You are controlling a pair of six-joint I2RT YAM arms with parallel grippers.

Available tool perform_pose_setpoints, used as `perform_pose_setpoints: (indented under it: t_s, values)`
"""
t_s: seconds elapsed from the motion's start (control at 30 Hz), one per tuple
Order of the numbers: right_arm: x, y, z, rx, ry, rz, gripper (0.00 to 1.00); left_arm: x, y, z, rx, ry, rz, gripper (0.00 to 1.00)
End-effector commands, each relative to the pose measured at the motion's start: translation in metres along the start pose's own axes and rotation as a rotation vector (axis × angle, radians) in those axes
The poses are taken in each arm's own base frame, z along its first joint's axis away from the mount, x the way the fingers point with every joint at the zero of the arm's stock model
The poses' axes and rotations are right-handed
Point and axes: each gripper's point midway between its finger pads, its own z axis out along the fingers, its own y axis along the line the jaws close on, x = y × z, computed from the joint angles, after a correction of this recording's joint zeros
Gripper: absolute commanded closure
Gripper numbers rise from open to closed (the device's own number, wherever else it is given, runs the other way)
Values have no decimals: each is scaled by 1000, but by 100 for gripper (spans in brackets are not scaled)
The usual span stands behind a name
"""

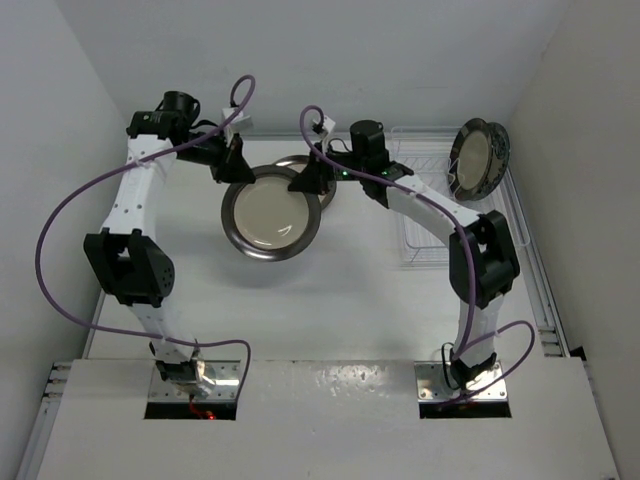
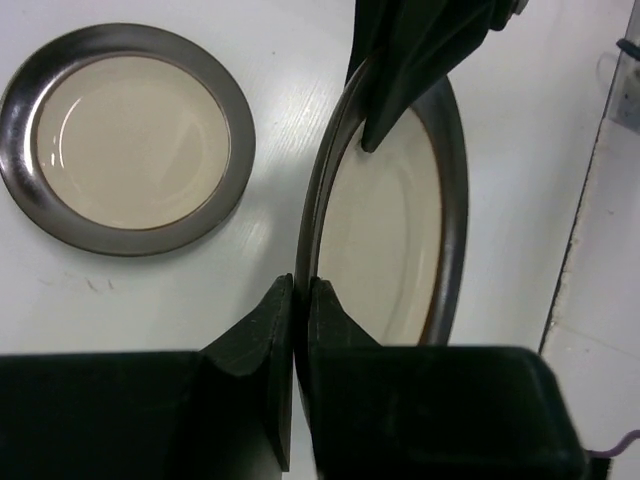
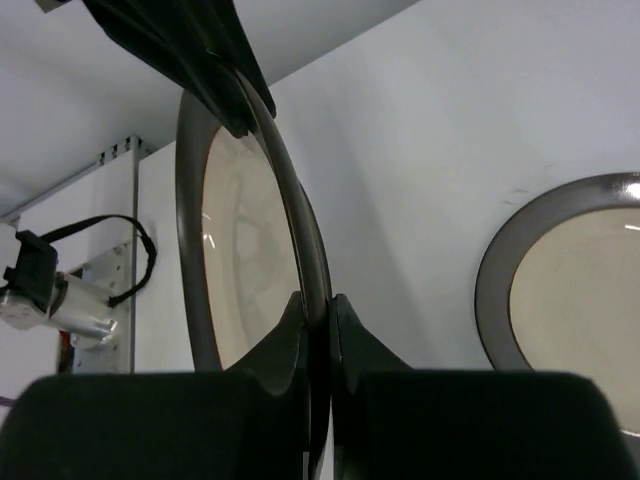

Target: Load the plates into the dish rack

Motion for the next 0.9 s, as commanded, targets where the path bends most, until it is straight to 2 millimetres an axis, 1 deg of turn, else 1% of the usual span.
perform_pose_setpoints:
  t_s: [0.0, 0.03, 0.07, 0.1, 0.13, 0.17, 0.2, 0.27, 0.3, 0.33, 0.37, 0.4, 0.43, 0.47, 0.5, 0.53, 0.57, 0.6, 0.63, 0.67, 0.7, 0.73, 0.77, 0.8, 0.83, 0.87]
  values:
    - [-28, 17, -3, -17, -81, -48, 100, -46, -9, -9, 21, -141, 85, 100]
    - [-34, 17, -9, 7, -99, -54, 100, -44, -3, -7, -3, -136, 57, 100]
    - [-33, 16, -11, 15, -103, -43, 100, -45, 6, -8, -45, -124, 38, 74]
    - [-37, 11, -17, 47, -120, -39, 100, -43, 12, -7, -71, -118, 9, 48]
    - [-53, 13, -25, 67, -160, -63, 100, -47, 19, -8, -103, -126, -11, 29]
    - [-58, 12, -30, 82, -176, -36, 100, -42, 29, -7, -142, -105, -34, 10]
    - [-75, 7, -44, 128, -220, -53, 100, -44, 41, -11, -192, -115, -36, 0]
    - [-88, -3, -58, 175, -253, -33, 100, -40, 62, -23, -301, -110, -117, 0]
    - [-98, -11, -71, 224, -284, -36, 100, -39, 72, -30, -350, -116, -146, 0]
    - [-109, -16, -82, 265, -313, -31, 100, -34, 89, -40, -410, -130, -205, 0]
    - [-113, -25, -94, 301, -330, -19, 100, -34, 98, -49, -456, -135, -221, 0]
    - [-121, -40, -112, 392, -359, -8, 100, -25, 112, -65, -534, -128, -260, 0]
    - [-130, -49, -128, 446, -378, -31, 100, -18, 122, -71, -576, -129, -307, 0]
    - [-140, -61, -148, 535, -401, -25, 100, -12, 132, -81, -638, -119, -325, 0]
    - [-141, -80, -170, 652, -406, -27, 100, -1, 139, -92, -672, -111, -350, 0]
    - [-155, -88, -193, 755, -436, -65, 100, 12, 143, -92, -674, -101, -389, 0]
    - [-170, -99, -224, 877, -464, -95, 100, 20, 146, -99, -682, -107, -420, 0]
    - [-162, -114, -245, 961, -446, -82, 100, 24, 145, -96, -669, -103, -430, 0]
    - [-178, -116, -272, 1065, -472, -112, 100, 37, 147, -98, -666, -95, -461, 0]
    - [-179, -123, -289, 1129, -469, -131, 100, 41, 145, -94, -652, -90, -471, 0]
    - [-179, -139, -336, 1298, -497, -125, 100, 43, 143, -98, -652, -97, -478, 0]
    - [-180, -142, -353, 1360, -485, -157, 100, 49, 145, -100, -654, -89, -484, 0]
    - [-178, -150, -375, 1433, -469, -186, 100, 56, 143, -95, -638, -82, -499, 0]
    - [-175, -157, -398, 1517, -473, -190, 100, 56, 143, -95, -638, -81, -499, 0]
    - [-171, -164, -411, 1571, -452, -213, 100, 61, 142, -95, -631, -82, -512, 0]
    - [-166, -169, -428, 1621, -431, -224, 100, 61, 143, -95, -631, -79, -504, 0]
